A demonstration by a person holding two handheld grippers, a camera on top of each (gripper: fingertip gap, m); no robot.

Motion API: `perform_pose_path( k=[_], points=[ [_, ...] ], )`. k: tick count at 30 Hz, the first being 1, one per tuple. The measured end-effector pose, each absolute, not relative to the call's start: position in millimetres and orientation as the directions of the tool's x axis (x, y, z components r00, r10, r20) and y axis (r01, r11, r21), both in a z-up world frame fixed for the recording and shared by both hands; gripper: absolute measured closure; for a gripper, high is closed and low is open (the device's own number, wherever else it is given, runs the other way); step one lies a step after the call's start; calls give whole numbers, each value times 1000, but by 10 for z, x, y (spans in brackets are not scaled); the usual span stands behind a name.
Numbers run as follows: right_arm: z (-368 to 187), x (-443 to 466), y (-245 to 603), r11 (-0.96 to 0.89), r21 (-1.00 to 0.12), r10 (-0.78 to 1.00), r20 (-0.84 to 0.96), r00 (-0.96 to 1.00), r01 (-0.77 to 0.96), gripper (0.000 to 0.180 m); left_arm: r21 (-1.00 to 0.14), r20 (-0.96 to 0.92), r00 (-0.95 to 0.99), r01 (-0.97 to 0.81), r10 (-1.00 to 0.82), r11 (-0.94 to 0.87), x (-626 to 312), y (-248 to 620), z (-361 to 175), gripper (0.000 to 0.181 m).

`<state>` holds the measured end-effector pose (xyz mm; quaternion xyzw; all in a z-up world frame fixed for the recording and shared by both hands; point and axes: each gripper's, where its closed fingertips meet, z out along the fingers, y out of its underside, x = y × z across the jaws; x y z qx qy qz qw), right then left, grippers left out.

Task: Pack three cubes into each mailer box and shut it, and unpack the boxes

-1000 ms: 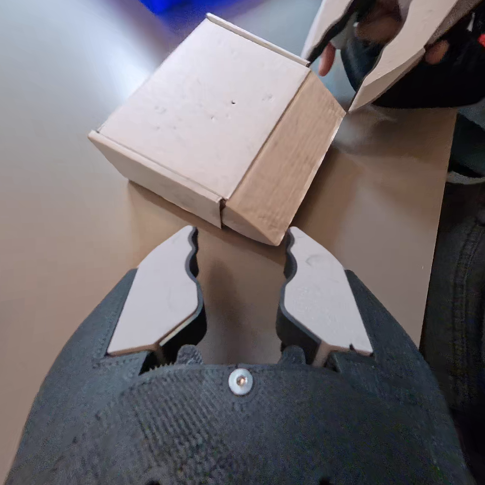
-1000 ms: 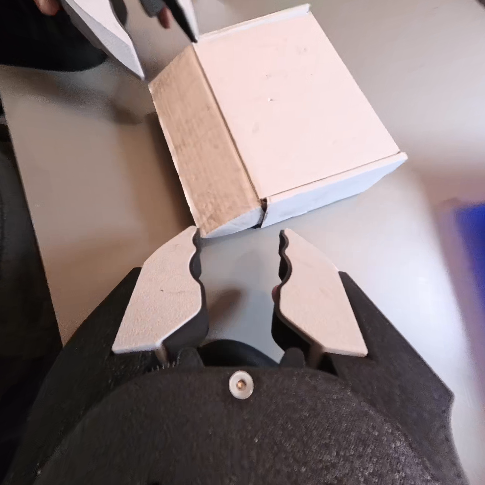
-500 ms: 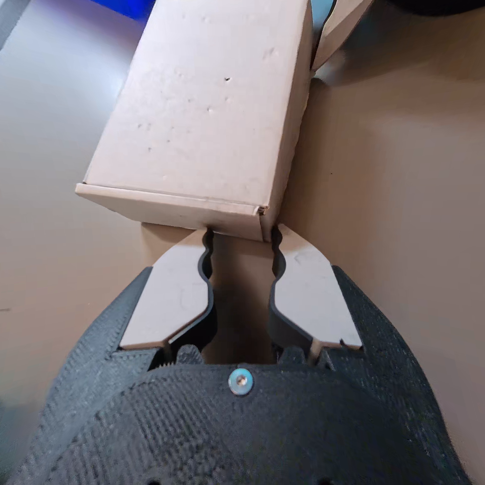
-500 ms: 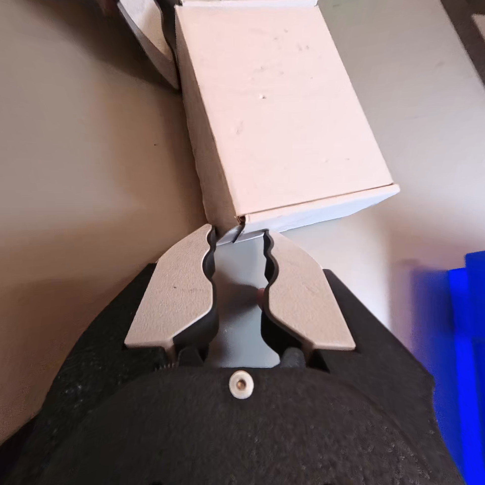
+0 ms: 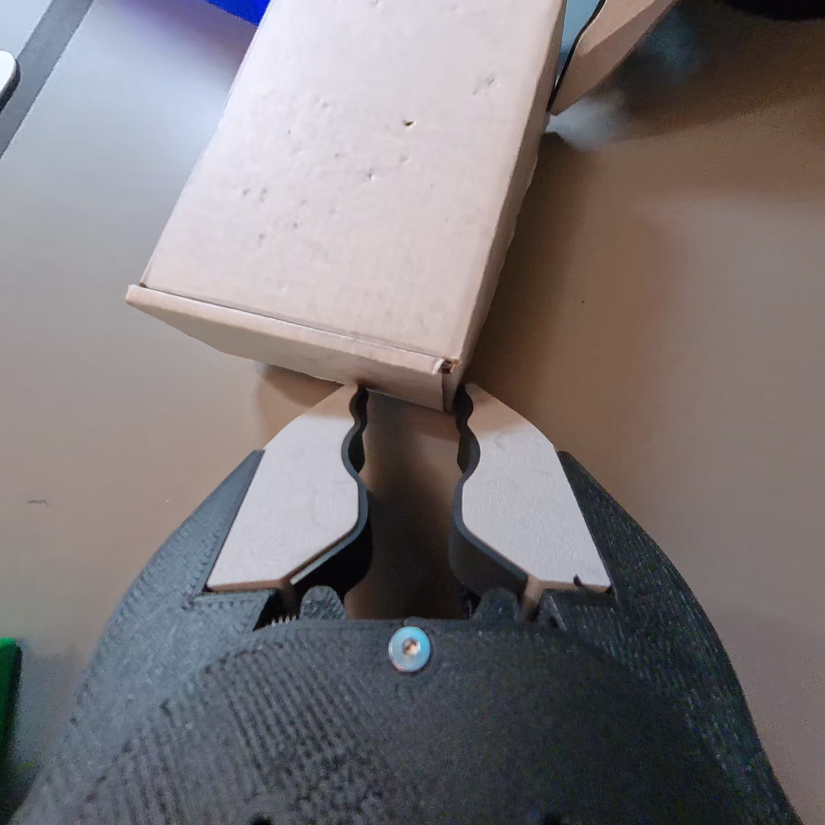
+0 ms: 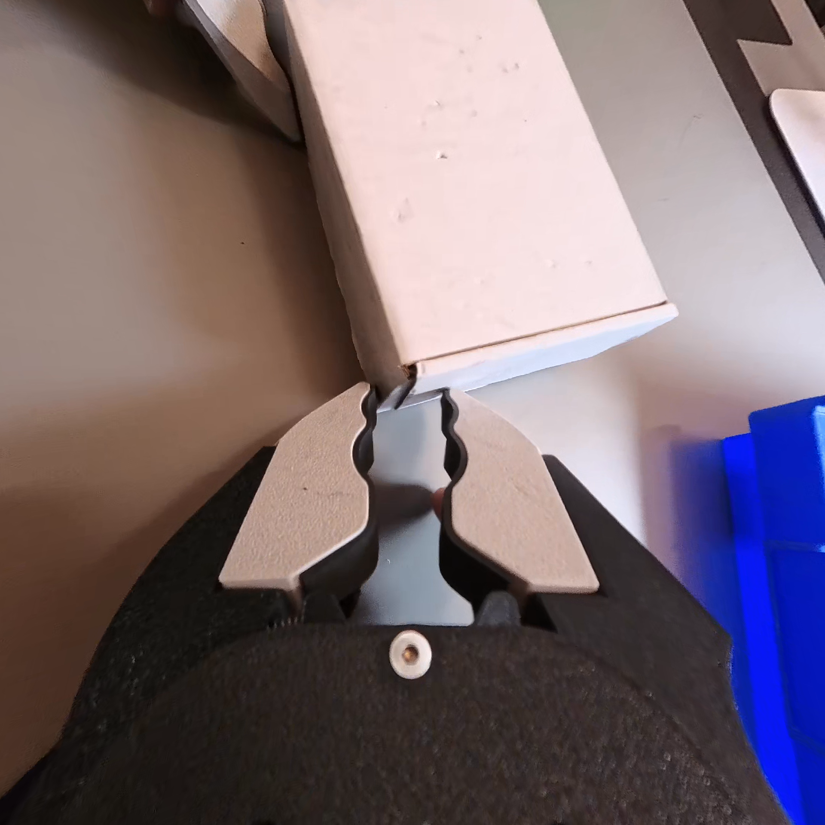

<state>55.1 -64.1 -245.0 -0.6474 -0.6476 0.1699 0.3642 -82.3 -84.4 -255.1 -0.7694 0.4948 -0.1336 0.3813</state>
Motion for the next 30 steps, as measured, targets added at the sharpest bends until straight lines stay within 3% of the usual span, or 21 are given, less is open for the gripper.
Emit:
perform_pose_path(
  k=[1,4,7,13,24,30],
  points=[
    [-2417,563,-645,101,-684,964,247,99,722,150,-721,-172,478,-657,-861,-221,-820,-850,-2541,141],
    [-2151,565,-596,78,-692,964,235,121,718,125,-756,-175,518,-616,-837,-223,-840,-849,-2402,123],
    [-1921,494,-557,65,-665,968,222,115,744,101,-822,-131,568,-521,-812,-231,-869,-847,-2192,118],
    [-1900,113,-537,141,-499,972,236,-22,855,72,-877,-95,618,-423,-780,-229,-914,-883,-2032,117],
    [-2349,-279,-381,235,-193,970,104,-219,953,55,-895,-77,614,-390,-786,-217,-920,-973,-2014,111],
    [-2416,-235,-443,319,-125,945,113,-306,939,54,-917,-50,626,-338,-779,-213,-944,-1013,-1922,106]
  ],
)
